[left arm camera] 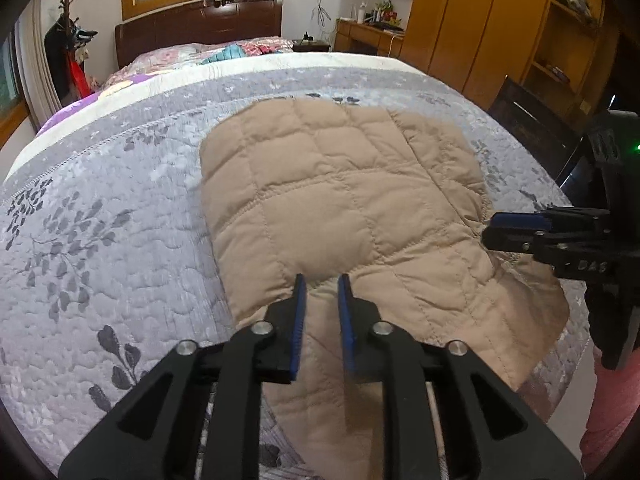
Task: Fold large clothes
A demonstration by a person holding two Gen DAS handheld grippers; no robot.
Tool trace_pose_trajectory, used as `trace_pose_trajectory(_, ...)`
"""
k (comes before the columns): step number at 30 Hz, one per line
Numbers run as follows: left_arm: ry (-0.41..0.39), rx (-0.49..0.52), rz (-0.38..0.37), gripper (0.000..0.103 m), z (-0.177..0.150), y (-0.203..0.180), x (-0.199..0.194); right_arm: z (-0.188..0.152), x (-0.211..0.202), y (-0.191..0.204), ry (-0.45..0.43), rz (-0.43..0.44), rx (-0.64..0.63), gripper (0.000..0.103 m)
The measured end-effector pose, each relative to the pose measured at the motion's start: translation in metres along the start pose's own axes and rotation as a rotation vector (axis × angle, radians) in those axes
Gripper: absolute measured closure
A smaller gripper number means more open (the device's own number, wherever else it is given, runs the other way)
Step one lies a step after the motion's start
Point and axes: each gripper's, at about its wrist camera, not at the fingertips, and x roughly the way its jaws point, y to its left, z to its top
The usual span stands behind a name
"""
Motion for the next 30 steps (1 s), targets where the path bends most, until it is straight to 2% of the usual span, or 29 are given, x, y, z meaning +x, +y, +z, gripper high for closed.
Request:
trace_pose_trajectory(1, -0.007, 0.002, 0.003, 0.075, 0.000, 0.001, -0.003, 0.000, -0.006, -0.002, -0.020, 0.005, 0.007, 0.050)
trace_pose_trajectory(2, -0.015, 0.006, 0.006, 0.066, 0.000, 0.002, -0.007, 0.001, -0.012, -0.004, -0.037, 0.010, 0.014, 0.044)
trace_pose_trajectory(3, -0.022, 0.011, 0.009, 0.057, 0.001, 0.002, -0.010, 0.001, -0.018, -0.007, -0.054, 0.016, 0.024, 0.035)
trace_pose_trajectory(5, -0.043, 0.016, 0.014, 0.051, 0.001, 0.004, -0.016, 0.002, -0.027, -0.017, -0.078, 0.037, 0.057, 0.021)
trace_pose_trajectory(8, -0.058, 0.022, 0.007, 0.036, 0.003, 0.008, -0.021, 0.001, -0.029, -0.035, -0.078, 0.085, 0.112, 0.017)
trace_pose_trajectory(14, -0.029, -0.013, -0.024, 0.027, 0.002, 0.027, -0.017, -0.009, -0.007, -0.071, -0.022, 0.246, 0.249, 0.014)
trace_pose_trajectory(20, 0.101, -0.198, -0.231, 0.024, -0.007, 0.079, 0.015, -0.021, 0.016, -0.098, 0.014, 0.344, 0.338, 0.013)
trace_pose_trajectory(23, 0.171, -0.315, -0.393, 0.024, -0.014, 0.102, 0.039, -0.026, 0.027, -0.102, 0.030, 0.391, 0.356, 0.013)
trace_pose_trajectory(26, 0.176, -0.338, -0.493, 0.023, -0.015, 0.108, 0.049, -0.029, 0.035, -0.104, 0.039, 0.428, 0.374, 0.012)
trace_pose_trajectory(30, 0.202, -0.352, -0.575, 0.020, -0.018, 0.104, 0.064, -0.032, 0.050, -0.103, 0.065, 0.480, 0.393, 0.012)
